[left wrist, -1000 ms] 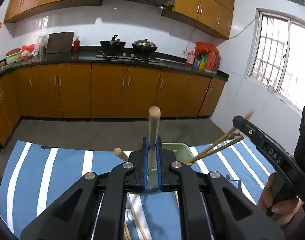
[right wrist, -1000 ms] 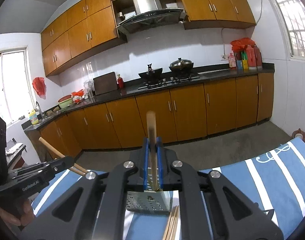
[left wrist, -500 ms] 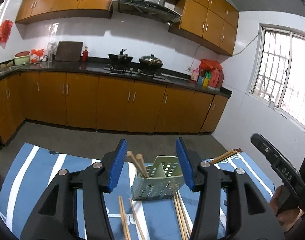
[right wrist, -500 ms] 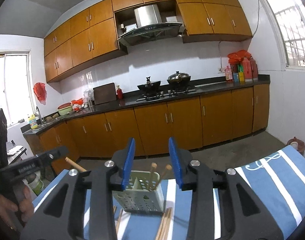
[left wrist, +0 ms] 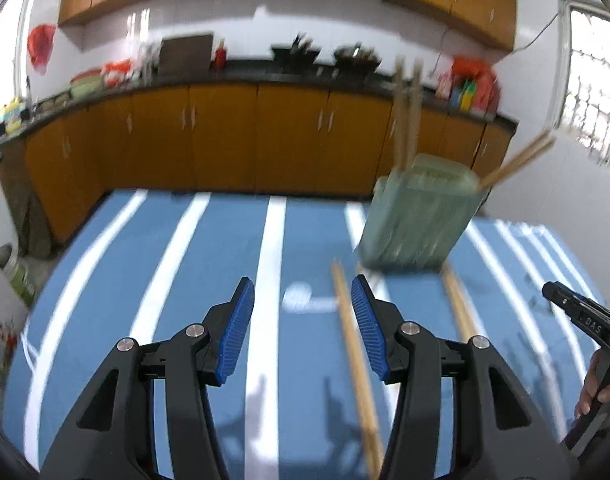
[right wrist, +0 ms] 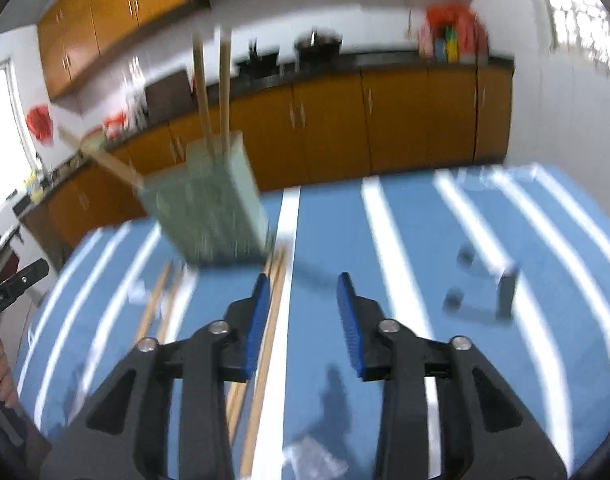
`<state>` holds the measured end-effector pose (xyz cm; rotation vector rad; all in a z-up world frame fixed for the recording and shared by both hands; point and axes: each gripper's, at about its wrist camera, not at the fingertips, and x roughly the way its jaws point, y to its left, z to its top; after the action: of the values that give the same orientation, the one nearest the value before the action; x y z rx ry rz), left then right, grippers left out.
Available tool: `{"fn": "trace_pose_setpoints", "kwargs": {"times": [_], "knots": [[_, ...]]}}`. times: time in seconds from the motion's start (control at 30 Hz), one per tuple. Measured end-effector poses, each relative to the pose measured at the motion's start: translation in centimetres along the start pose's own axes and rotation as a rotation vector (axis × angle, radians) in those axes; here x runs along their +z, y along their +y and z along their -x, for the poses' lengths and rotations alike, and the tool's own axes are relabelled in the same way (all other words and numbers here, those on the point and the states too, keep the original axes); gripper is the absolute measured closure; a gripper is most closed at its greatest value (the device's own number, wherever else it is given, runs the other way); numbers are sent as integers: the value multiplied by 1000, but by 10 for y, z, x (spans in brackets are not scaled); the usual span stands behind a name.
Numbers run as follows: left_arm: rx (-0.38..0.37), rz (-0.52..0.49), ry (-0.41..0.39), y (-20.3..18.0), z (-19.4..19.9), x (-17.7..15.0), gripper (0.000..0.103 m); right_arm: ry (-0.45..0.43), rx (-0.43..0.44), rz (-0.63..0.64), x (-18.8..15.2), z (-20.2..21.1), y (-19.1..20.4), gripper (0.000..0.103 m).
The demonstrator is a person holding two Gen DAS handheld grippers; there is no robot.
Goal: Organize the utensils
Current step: 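Move the left tool back to the chopsticks while the right tool grasps another chopstick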
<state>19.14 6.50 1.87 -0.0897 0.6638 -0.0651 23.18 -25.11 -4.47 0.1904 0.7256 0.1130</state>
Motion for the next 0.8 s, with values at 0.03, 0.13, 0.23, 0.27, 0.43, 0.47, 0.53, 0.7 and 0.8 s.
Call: {"fn": "trace_pose_setpoints", "kwargs": {"times": [0.03,0.13,0.23,0.27,0.43,0.47,0.53,0.7,0.8], "knots": [[-1,10,25,2,-5,-9,53,28,10,1,-7,-6,4,81],[0,28,73,3,-13,-28,53,104,29,24,-26,-24,18,82],[-9,30,104,2,-18,-40,54,148,26,59,-40,-37,30,84],[-12,28,113,1,-20,-45,54,159,17,71,-41,-41,34,84],[-36,26,145,-4,-24,-57,57,169,-35,116,-44,-48,36,90],[-43,25,149,-6,-25,-59,58,166,-55,122,-44,-49,35,94],[-61,23,160,-9,-27,-61,61,160,-79,99,-41,-50,28,95],[-96,6,186,-18,-32,-66,69,143,-141,-18,-35,-47,-3,95],[-107,-11,207,-24,-37,-70,73,142,-142,-13,-35,-46,-6,95]]}}
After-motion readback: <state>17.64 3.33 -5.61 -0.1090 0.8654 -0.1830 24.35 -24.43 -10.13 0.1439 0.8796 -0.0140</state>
